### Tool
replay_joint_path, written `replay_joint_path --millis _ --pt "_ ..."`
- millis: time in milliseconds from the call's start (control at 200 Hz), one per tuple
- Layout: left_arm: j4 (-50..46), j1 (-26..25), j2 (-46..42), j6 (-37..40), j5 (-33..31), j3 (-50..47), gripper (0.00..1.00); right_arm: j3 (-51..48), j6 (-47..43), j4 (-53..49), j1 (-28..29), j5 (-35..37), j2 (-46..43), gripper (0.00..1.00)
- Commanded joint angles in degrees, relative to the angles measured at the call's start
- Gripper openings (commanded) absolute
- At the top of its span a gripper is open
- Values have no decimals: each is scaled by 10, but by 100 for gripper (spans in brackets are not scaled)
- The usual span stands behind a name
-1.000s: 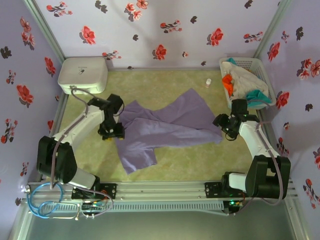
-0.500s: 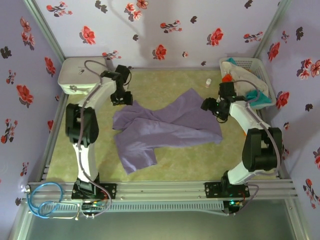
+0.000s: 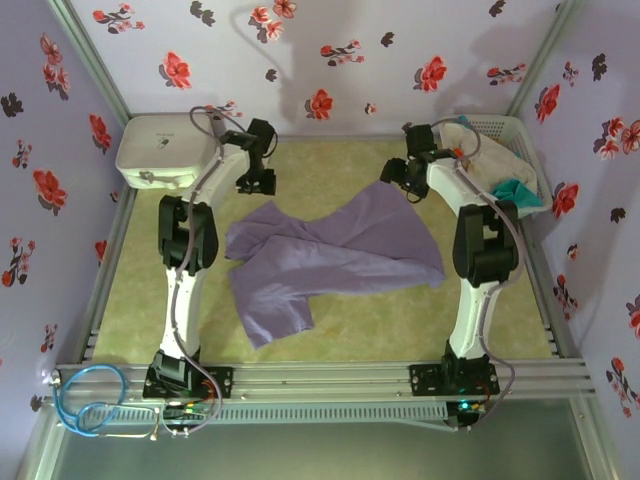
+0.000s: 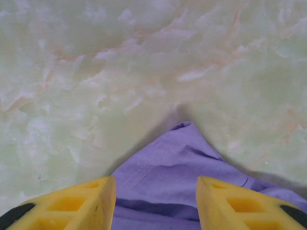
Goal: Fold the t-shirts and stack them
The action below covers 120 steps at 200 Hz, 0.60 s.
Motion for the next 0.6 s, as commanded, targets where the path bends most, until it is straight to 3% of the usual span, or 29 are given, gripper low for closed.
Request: replay_joint_path --millis 0,370,595 --pt "-5 -13 47 7 -24 22 48 78 -29 -61 2 42 56 76" --pt "12 -19 77 9 -52 11 47 222 -55 -122 20 65 183 70" --pt "18 -19 94 -1 -51 3 26 260 -61 -141 36 75 232 62"
